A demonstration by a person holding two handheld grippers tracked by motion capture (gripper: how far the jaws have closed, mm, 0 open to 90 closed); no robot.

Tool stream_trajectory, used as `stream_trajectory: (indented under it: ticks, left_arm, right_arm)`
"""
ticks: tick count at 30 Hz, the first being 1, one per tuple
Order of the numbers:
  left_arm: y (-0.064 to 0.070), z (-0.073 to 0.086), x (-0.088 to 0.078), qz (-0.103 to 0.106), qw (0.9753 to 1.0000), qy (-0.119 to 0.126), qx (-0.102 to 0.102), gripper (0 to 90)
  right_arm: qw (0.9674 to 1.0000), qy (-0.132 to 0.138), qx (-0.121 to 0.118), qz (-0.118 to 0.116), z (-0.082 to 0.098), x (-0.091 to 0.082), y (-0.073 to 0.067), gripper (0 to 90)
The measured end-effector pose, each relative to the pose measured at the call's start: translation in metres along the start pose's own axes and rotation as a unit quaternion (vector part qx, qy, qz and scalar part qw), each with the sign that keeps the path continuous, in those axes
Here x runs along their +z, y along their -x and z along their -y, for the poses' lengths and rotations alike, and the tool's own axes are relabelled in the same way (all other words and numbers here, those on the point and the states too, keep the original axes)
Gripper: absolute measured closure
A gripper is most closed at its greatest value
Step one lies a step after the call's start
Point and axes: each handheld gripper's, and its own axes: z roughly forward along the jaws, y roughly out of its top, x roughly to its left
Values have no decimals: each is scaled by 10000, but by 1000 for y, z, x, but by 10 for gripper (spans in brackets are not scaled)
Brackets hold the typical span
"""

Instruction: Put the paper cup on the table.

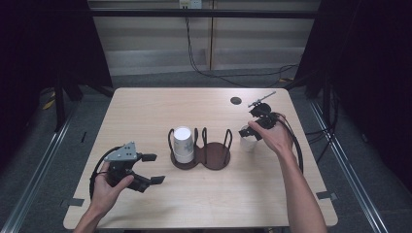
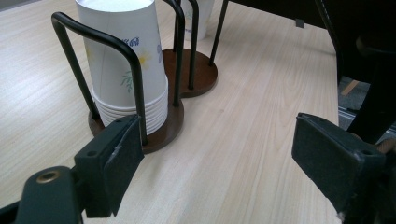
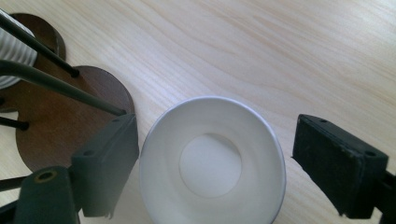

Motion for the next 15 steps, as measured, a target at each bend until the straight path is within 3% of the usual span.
stream_trajectory:
  ticks: [5,8,11,15]
  left_arm:
    - [0,1,1,-3,10000,-18,0,163]
    - [1,1,3,-9,10000,-16,-12,163]
    - [1,0,4,-5,10000,-15,-11,163]
    - [2,1,8,3,10000,-62,-15,163]
  right_arm:
    - [9987,370,337,-59,7,-5,4,142]
    - [9978,536,386,-46,8,-8,3,141]
    - [9954,812,498,31,9,-14,0,141]
    - [9912,1238,460,131,14,-20,-5,139]
